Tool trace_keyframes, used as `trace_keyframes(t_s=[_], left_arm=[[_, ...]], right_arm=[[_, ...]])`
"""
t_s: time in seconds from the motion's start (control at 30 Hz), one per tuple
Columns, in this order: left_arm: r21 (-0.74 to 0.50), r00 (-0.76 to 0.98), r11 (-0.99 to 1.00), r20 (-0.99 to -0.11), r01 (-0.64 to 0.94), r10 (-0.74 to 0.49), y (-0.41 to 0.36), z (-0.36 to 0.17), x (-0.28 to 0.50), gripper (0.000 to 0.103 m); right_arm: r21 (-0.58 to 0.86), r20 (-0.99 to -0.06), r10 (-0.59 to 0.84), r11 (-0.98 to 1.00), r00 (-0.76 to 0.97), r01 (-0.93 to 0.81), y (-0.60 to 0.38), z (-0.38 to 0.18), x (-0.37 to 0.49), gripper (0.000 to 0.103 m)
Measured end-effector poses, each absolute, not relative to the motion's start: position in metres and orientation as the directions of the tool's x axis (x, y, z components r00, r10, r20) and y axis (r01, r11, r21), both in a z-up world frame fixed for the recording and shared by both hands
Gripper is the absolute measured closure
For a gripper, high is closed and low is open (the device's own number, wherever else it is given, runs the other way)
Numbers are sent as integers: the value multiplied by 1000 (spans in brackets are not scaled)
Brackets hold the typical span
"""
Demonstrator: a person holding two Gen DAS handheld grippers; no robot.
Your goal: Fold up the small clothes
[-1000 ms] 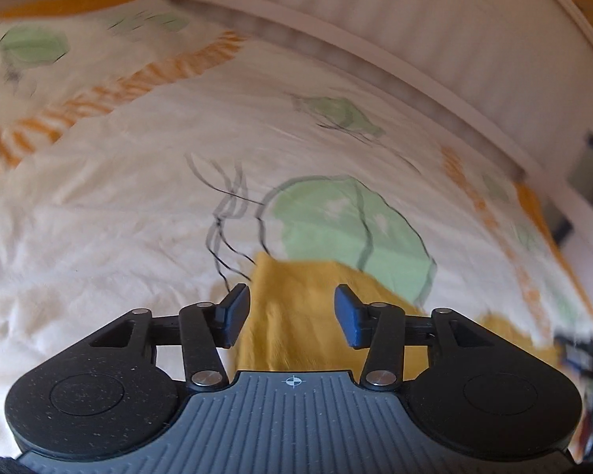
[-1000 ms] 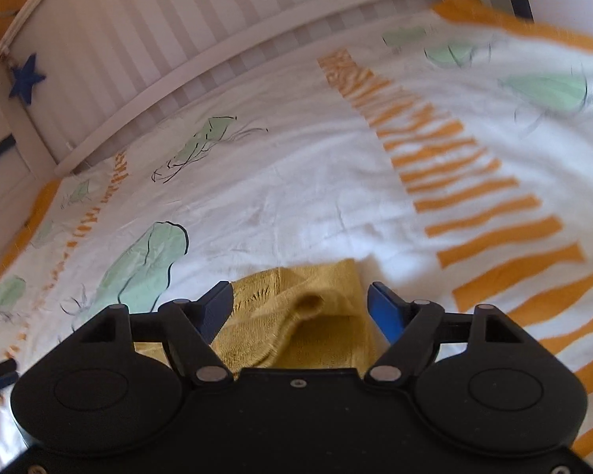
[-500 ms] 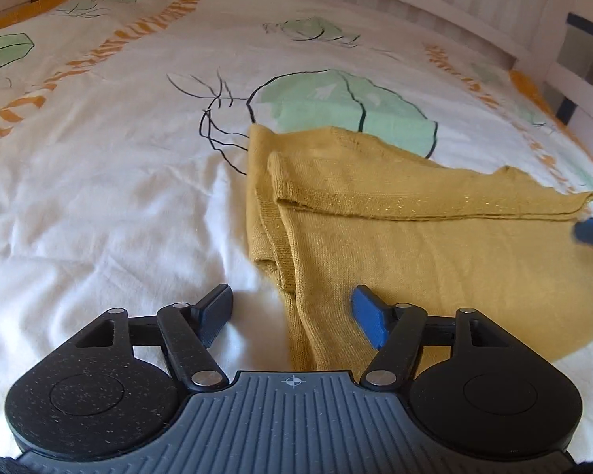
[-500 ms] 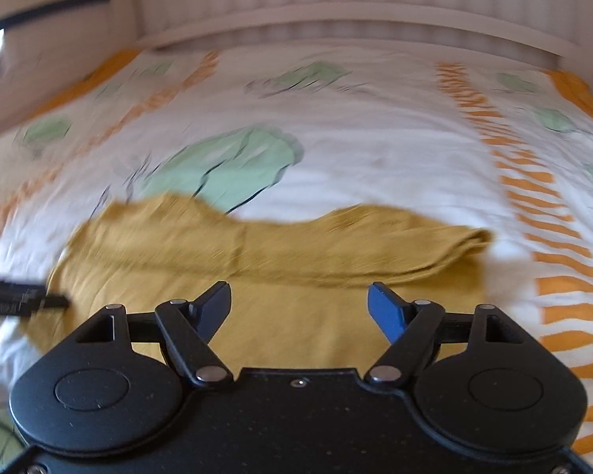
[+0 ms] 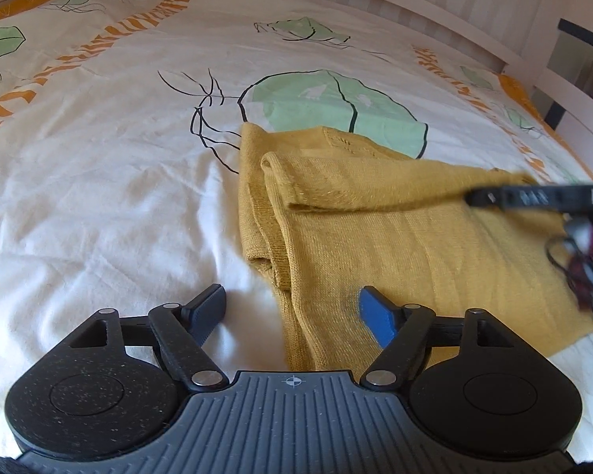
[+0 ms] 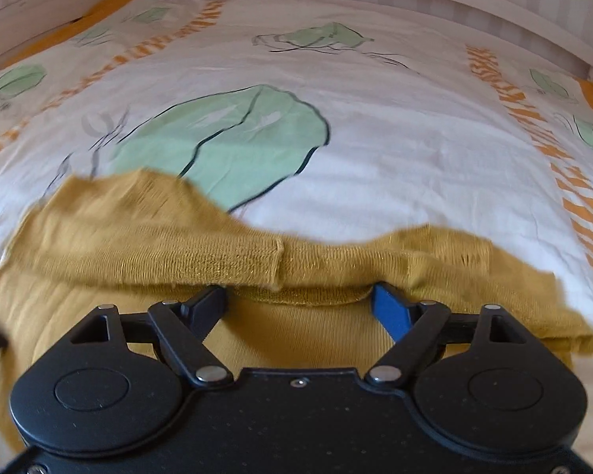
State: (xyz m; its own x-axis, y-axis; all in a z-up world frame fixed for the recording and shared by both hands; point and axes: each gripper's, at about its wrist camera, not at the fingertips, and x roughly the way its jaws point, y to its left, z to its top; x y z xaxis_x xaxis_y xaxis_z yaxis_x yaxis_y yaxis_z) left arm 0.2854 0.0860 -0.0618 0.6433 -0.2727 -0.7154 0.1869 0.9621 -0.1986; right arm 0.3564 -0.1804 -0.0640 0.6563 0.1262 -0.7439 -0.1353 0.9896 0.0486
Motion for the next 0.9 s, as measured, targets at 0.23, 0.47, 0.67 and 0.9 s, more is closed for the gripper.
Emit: trace_keyframes(t_s=[0.23,0.47,0.67,0.9], left_arm=[[-213,639,958,-715,191,-286,88,-62,286,27],[-260,652,952,-697,160,-300,98,-54,284,27],[-247,744,966,-630,76,-220,116,-37,277,27],[-254,774,967,-609,18,-174,135,-27,281,27]], right_arm=[[91,-761,101,995,640,-49,-190,-66,382,18],[25,-723,140,984,676,-176,-161,-47,349,18],[52,-736,251,947,628,-318,-119,-48,332,18],[4,-753,232,937,616,-349,-76,-60,367,15]])
